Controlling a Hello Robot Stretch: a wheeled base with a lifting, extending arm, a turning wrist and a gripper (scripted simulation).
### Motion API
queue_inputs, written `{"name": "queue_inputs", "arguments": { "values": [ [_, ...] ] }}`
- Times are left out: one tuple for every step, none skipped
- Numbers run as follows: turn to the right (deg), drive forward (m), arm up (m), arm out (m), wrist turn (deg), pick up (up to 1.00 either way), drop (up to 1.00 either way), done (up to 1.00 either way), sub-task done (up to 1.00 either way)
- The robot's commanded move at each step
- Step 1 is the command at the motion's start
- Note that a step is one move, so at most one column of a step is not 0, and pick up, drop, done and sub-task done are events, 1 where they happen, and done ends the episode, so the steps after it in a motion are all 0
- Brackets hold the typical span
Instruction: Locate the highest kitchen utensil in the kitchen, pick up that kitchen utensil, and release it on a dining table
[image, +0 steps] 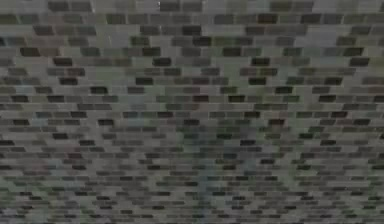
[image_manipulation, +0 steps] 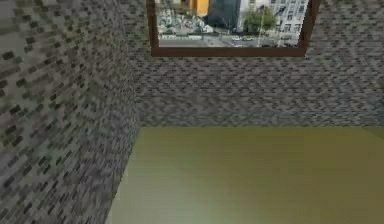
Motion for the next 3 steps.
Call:
{"name": "queue_inputs", "arguments": {
  "values": [
    [-45.0,0.00,0.00,0.00,0.0,0.00,0.00,0.00,0.00],
    [-45.0,0.00,0.00,0.00,0.0,0.00,0.00,0.00,0.00],
    [-45.0,0.00,0.00,0.00,0.0,0.00,0.00,0.00,0.00]
  ]
}}
